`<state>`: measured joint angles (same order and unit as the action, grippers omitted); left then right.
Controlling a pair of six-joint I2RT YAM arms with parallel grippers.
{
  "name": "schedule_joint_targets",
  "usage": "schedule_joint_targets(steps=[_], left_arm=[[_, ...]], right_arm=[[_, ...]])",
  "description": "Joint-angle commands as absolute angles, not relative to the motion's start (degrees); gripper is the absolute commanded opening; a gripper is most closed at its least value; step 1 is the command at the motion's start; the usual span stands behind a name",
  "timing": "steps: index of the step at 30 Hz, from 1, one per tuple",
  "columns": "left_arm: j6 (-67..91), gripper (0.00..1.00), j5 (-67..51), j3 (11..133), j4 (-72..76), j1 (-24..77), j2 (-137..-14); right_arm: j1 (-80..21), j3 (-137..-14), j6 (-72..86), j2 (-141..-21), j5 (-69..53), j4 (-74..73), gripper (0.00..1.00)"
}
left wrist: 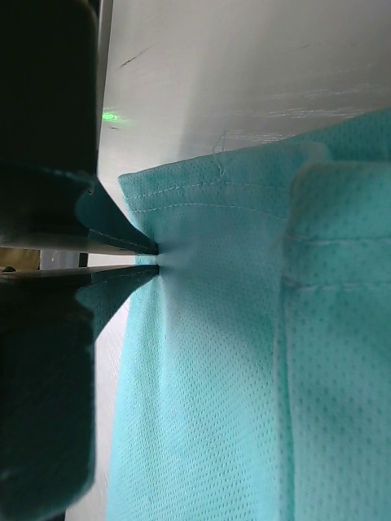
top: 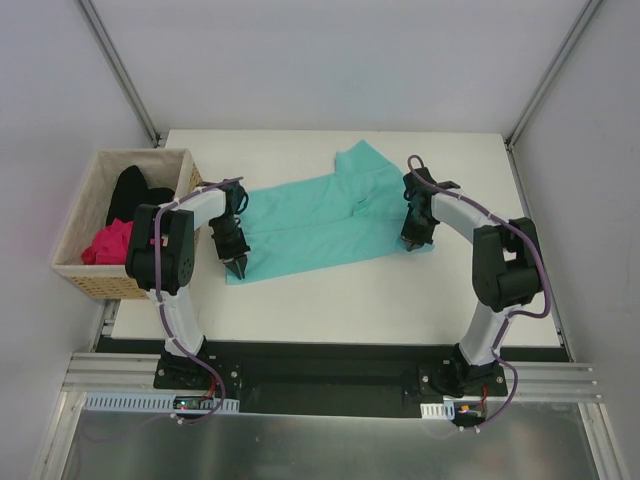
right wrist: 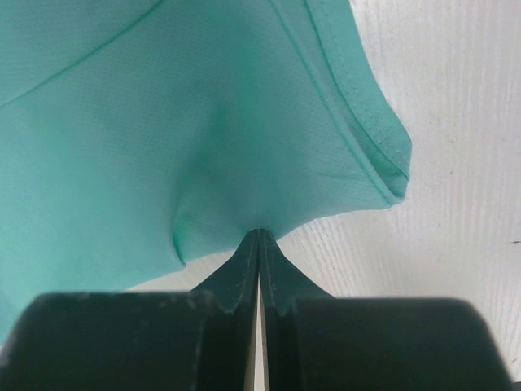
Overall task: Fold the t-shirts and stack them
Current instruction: Fold the flattened tshirt in 1/3 of the way
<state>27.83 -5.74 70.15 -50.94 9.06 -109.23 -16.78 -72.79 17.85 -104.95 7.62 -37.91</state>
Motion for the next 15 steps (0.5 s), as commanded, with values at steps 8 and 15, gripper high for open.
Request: schedule_joint_targets(steps=[8, 15], left_arm=[[26.9, 0.09, -3.7, 68.3, -51.4, 9.0, -108.5], [27.2, 0.09, -3.3, 67.9, -52.0, 8.9, -107.4]], right_arm=[[-10.6, -72.9, 19.2, -104.5, 10.3, -41.4, 0.01], [-7.0, -74.4, 16.9, -106.9, 10.0, -41.0, 0.01]])
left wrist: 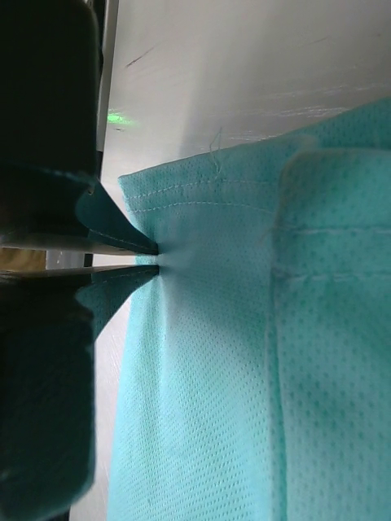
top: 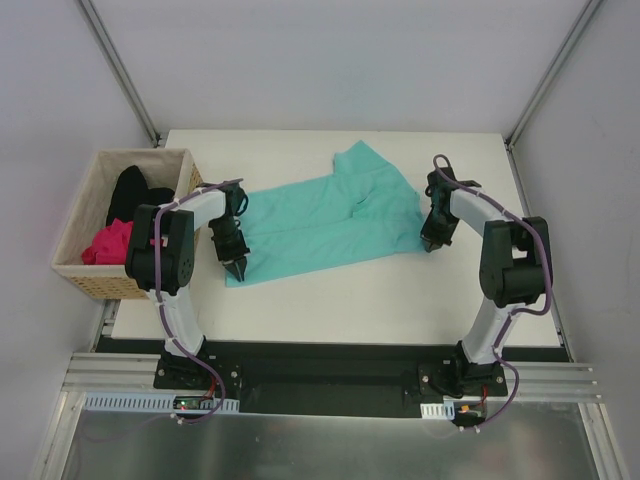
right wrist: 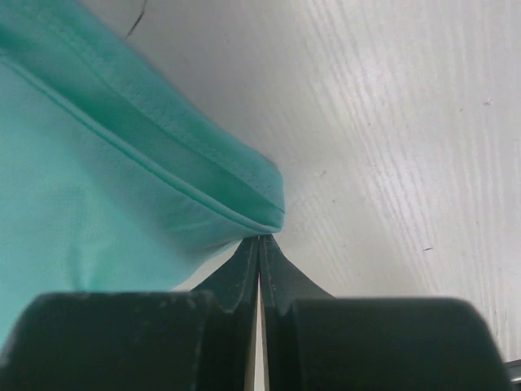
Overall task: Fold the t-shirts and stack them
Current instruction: Fold the flattened tshirt in 1/3 of the way
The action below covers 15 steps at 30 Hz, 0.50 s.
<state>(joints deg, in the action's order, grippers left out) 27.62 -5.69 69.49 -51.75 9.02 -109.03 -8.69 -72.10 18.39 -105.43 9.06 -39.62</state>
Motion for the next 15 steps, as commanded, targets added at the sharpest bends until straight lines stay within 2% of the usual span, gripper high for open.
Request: schedule_joint_targets(steps=[1, 4, 8, 15], left_arm=[[27.3, 0.09, -3.2, 67.8, -52.1, 8.9, -107.2], [27.6, 0.09, -3.0, 67.2, -52.3, 8.8, -106.6], [27.9, 0.09, -3.0, 66.7, -52.3, 8.8, -106.0], [28.1, 0.09, -2.7, 66.3, -52.4, 8.8, -105.2]], right_arm=[[-6.9, -74.7, 16.7, -107.2, 9.9, -41.0, 0.01], [-6.6, -75.9, 15.8, -108.0, 10.0, -41.3, 0.01], [-6.6, -76.9, 15.5, -108.5, 9.7, -41.6, 0.11], [-5.3, -78.6, 15.2, -109.2, 11.6, -42.7, 0.09]])
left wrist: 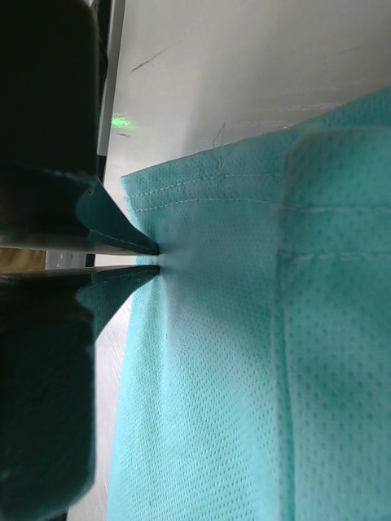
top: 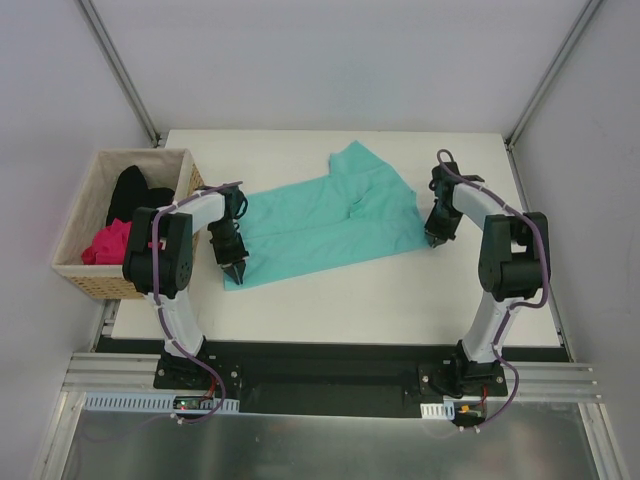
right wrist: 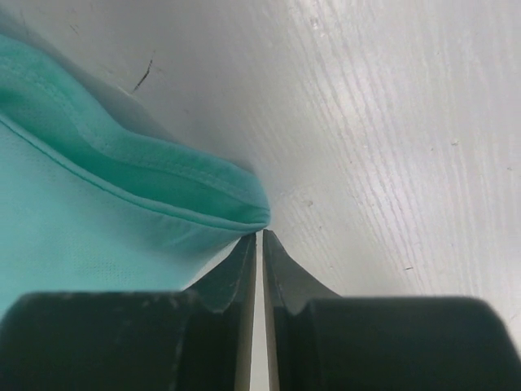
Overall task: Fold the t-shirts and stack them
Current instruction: Fold the flattened tshirt in 1/3 of the way
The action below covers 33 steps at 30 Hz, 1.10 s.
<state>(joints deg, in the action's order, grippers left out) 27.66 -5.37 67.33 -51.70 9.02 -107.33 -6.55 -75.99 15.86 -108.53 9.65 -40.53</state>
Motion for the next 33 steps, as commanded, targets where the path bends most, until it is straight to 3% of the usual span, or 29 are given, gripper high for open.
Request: schedule_joint_targets(steps=[1, 15, 24, 33], left_arm=[[28.1, 0.09, -2.7, 66.4, -52.5, 8.8, -105.2], [27.4, 0.09, -2.2, 66.7, -53.3, 8.8, -104.9], [27.0, 0.09, -2.5, 68.2, -53.3, 8.8, -105.0], [26.6, 0.09, -4.0, 73.3, -54.7, 8.8, -102.5]], right_arm=[[-4.7, -78.8, 15.3, -109.2, 11.6, -42.6, 0.08], [-2.3, -79.4, 15.6, -105.3, 11.9, -42.9, 0.05], [-6.8, -83.4, 13.9, -100.0, 15.6, -45.5, 0.05], [-11.1, -87.4, 12.0, -104.2, 10.0, -44.8, 0.14]])
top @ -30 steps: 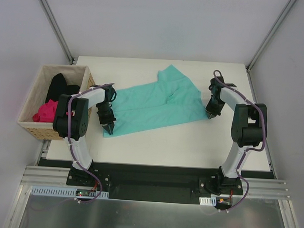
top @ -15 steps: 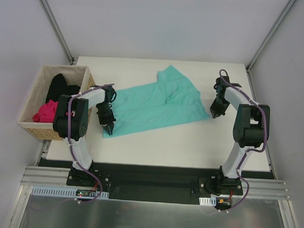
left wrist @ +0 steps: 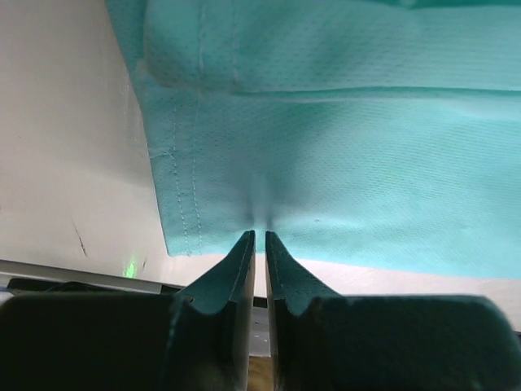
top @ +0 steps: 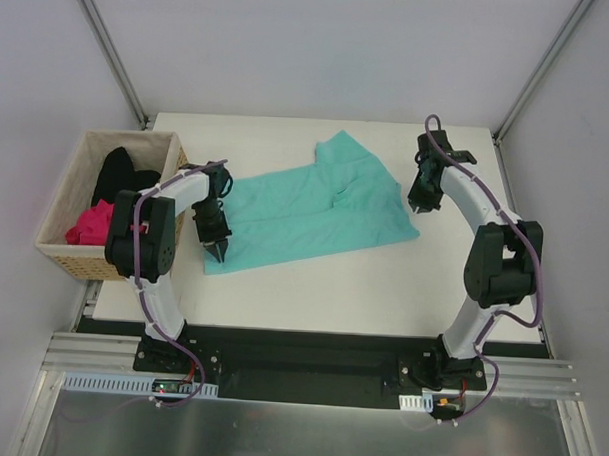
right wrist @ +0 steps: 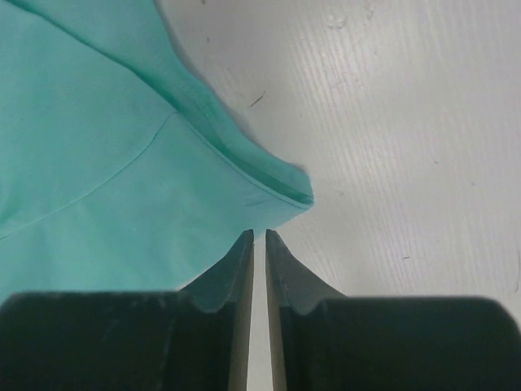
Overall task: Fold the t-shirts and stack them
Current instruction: Fold the flattened tshirt in 1/3 of the way
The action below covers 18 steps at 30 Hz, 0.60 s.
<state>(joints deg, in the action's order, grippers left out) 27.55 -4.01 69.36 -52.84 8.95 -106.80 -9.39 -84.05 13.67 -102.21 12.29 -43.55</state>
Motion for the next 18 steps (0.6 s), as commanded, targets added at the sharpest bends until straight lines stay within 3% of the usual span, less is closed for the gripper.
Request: schedule_joint_targets(steps=[1, 2, 3, 6, 12, 18], left_arm=[[26.5, 0.09, -4.1, 74.4, -54.6, 8.8, -101.8], [26.2, 0.09, -4.0, 74.9, -54.8, 8.8, -101.4], [26.0, 0.09, -3.3, 75.7, -55.1, 8.8, -101.2], [25.9, 0.09, -2.5, 77.0, -56.6, 8.8, -101.3], [26.0, 0.09, -2.0, 77.3, -57.9, 8.8, -101.5], [25.9, 0.09, -2.7, 80.3, -58.5, 8.8, -96.7]], right_arm=[[-11.2, -87.7, 12.0, -104.6, 9.9, -44.8, 0.17], [-11.5, -88.0, 11.8, -104.9, 9.8, -44.7, 0.18], [-11.9, -88.0, 11.6, -105.3, 9.3, -44.6, 0.30], [-12.1, -88.2, 11.4, -105.5, 9.3, -44.1, 0.42], [-12.1, -89.6, 11.4, -106.6, 8.5, -44.0, 0.44], [-12.3, -90.4, 12.6, -111.4, 5.6, -42.5, 0.08]])
